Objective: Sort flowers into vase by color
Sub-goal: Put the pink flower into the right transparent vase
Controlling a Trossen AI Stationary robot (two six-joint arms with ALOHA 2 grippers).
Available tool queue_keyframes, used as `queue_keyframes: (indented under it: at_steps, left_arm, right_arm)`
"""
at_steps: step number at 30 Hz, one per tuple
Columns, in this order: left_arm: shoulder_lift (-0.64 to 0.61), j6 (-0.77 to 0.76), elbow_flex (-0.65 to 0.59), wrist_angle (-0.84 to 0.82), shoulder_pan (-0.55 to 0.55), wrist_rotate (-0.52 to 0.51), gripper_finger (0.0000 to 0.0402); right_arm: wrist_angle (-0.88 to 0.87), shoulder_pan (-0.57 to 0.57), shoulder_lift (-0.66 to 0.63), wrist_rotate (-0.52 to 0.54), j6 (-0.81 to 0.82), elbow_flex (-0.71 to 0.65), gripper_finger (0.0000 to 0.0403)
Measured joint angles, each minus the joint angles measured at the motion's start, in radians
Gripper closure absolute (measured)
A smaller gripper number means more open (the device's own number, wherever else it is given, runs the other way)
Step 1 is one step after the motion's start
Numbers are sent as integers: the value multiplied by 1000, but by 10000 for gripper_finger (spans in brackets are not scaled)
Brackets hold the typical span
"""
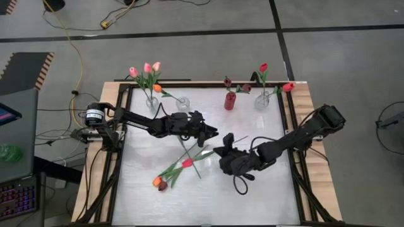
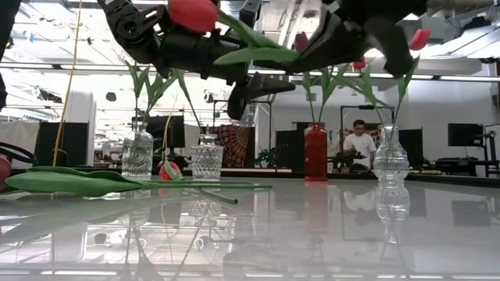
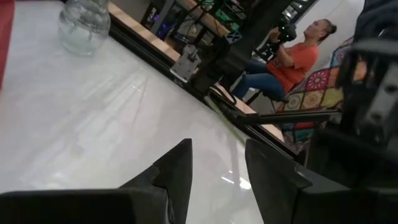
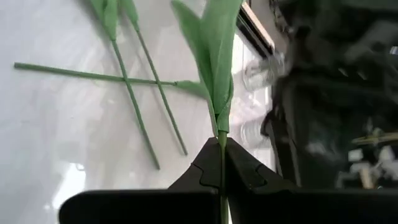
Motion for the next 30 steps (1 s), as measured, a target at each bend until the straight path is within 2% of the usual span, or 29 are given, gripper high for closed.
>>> queue_keyframes:
  at_steps: [8, 13, 16, 22, 30]
  left_arm:
    - [0, 102, 0, -4, 2, -7, 267]
    - [0, 141, 0, -9, 3, -16, 267]
    - [0, 156, 0, -23, 2, -17, 267]
    - [0, 175, 0, -38, 1, -32, 267]
    - [0, 211, 0, -41, -3, -41, 267]
  right_arm:
    - [-295, 0, -175, 3, 272, 0, 373]
    - [-423, 4, -308, 5, 374, 0, 375]
    - [-474, 14, -386, 48, 414, 0, 375]
    - [-582, 60, -532, 218, 501, 0, 375]
    - [-676, 117, -626, 585, 641, 0, 375]
